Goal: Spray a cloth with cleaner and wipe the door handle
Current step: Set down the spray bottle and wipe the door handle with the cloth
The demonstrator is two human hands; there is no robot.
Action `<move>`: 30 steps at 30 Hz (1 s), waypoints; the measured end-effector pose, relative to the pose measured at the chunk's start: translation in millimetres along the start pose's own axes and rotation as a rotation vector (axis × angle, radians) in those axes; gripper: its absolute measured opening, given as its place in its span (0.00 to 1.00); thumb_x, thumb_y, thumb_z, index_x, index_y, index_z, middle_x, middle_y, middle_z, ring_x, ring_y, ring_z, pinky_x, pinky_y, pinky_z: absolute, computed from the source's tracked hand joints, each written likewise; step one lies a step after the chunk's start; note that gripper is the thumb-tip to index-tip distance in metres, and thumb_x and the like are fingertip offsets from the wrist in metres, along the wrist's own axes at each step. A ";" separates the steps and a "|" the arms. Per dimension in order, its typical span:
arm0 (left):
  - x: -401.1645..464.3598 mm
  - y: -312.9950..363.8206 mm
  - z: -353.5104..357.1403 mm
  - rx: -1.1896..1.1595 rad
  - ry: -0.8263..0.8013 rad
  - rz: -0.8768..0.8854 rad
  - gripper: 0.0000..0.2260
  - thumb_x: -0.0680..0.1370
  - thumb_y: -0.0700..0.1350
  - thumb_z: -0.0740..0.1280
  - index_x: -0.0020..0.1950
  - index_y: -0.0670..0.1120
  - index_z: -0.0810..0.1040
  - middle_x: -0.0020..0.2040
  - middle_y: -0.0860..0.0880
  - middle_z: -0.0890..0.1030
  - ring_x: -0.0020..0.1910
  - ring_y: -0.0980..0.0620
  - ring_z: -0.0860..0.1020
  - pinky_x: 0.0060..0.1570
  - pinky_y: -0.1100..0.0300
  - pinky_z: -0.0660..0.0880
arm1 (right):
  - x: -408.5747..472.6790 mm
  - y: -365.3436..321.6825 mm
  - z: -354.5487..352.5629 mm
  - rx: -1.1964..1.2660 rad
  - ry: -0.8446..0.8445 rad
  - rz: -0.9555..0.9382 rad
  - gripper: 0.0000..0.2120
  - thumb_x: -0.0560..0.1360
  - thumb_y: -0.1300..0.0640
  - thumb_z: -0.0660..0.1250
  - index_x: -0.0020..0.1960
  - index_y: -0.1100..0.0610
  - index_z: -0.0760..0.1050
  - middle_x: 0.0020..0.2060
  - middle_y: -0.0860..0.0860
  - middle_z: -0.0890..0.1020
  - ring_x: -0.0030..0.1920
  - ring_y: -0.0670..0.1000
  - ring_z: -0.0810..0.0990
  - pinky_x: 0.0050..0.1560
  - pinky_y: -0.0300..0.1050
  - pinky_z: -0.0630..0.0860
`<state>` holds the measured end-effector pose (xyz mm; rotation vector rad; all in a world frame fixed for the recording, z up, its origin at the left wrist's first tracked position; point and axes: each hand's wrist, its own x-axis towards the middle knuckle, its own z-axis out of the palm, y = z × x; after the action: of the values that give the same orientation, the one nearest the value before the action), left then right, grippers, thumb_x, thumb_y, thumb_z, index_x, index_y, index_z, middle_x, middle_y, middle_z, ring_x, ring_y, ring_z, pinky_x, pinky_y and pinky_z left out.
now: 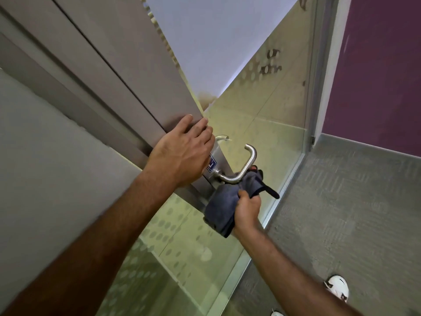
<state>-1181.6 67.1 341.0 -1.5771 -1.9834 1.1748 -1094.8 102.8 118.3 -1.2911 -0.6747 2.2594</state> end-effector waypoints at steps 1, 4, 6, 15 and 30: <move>-0.4 0.2 0.2 0.000 -0.003 0.003 0.28 0.83 0.55 0.44 0.80 0.44 0.61 0.81 0.43 0.63 0.81 0.43 0.59 0.77 0.41 0.53 | -6.7 -1.4 0.6 0.015 0.073 -0.098 0.15 0.81 0.62 0.62 0.67 0.58 0.73 0.59 0.56 0.83 0.57 0.54 0.83 0.61 0.51 0.78; 0.8 0.7 1.4 -0.017 0.007 0.003 0.28 0.84 0.54 0.45 0.80 0.43 0.61 0.81 0.42 0.63 0.81 0.43 0.58 0.78 0.41 0.53 | -13.0 -21.0 -0.3 -0.101 0.079 -0.491 0.09 0.77 0.61 0.64 0.53 0.51 0.78 0.53 0.46 0.81 0.56 0.43 0.80 0.54 0.33 0.74; 2.1 0.3 1.0 -0.026 0.014 0.001 0.28 0.84 0.54 0.46 0.80 0.43 0.61 0.81 0.42 0.63 0.81 0.43 0.58 0.78 0.41 0.53 | -0.8 -35.4 -4.1 -0.581 -0.090 -0.941 0.13 0.70 0.61 0.61 0.48 0.50 0.81 0.56 0.39 0.79 0.58 0.52 0.76 0.53 0.41 0.72; 0.1 2.0 2.7 -0.011 0.033 0.003 0.26 0.84 0.54 0.48 0.79 0.43 0.63 0.81 0.42 0.64 0.81 0.43 0.59 0.77 0.42 0.53 | 48.8 -75.5 -4.7 -1.638 -0.799 -1.553 0.12 0.65 0.51 0.77 0.48 0.49 0.85 0.52 0.45 0.86 0.57 0.54 0.78 0.56 0.55 0.70; -3.4 0.4 -2.5 0.044 0.030 0.004 0.27 0.83 0.54 0.46 0.75 0.43 0.69 0.77 0.42 0.70 0.78 0.44 0.65 0.75 0.42 0.56 | 28.3 -103.7 47.8 -1.608 -0.332 -0.795 0.10 0.72 0.55 0.59 0.45 0.56 0.78 0.40 0.56 0.83 0.42 0.59 0.80 0.55 0.55 0.77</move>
<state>-1178.4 65.0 342.9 -1.5689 -1.9232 1.1807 -1135.3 191.4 184.2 -0.7307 -2.7703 0.9714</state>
